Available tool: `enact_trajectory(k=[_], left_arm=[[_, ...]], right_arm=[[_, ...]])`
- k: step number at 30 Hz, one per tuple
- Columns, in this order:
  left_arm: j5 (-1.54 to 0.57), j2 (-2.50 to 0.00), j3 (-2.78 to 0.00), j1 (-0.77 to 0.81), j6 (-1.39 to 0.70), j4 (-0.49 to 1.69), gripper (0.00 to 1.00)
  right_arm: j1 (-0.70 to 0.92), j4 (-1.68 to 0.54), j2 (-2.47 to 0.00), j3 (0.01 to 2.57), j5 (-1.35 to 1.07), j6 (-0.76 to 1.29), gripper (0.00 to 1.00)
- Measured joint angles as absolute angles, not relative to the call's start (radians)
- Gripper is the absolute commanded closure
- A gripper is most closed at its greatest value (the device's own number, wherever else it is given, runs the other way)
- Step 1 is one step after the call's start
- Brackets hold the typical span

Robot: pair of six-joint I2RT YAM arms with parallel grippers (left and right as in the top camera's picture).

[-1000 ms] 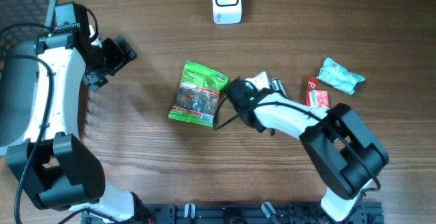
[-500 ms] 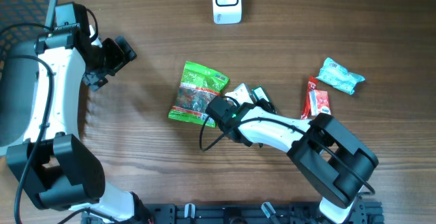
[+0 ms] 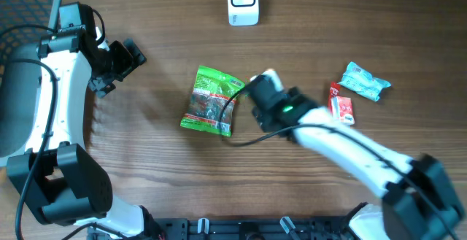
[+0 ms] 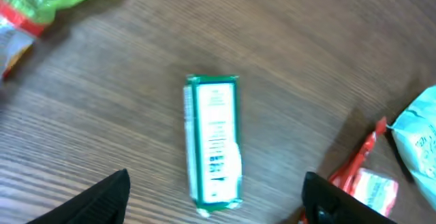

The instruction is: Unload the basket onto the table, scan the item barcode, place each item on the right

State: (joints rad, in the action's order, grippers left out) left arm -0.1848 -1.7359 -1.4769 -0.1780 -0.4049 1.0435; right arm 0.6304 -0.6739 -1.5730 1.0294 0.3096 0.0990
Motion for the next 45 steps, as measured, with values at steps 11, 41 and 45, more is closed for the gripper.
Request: enact_trajectory(k=[11,41,45], left_arm=[[-0.185,-1.736,-1.477,-0.178,-0.405,1.043,0.0],[-0.185,-1.736,-1.477,-0.178,-0.405,1.043,0.0],[-0.185,-1.736,-1.477,-0.178,-0.405,1.043,0.0]], right_arm=[[0.352,-0.668,-1.643,1.009,-0.089,-0.05,0.37],[0.353,-0.616,-1.757,0.958,-0.141,-0.054,0.66],[0.353,-0.643,-1.751,0.967,-0.141,-0.052,0.7]])
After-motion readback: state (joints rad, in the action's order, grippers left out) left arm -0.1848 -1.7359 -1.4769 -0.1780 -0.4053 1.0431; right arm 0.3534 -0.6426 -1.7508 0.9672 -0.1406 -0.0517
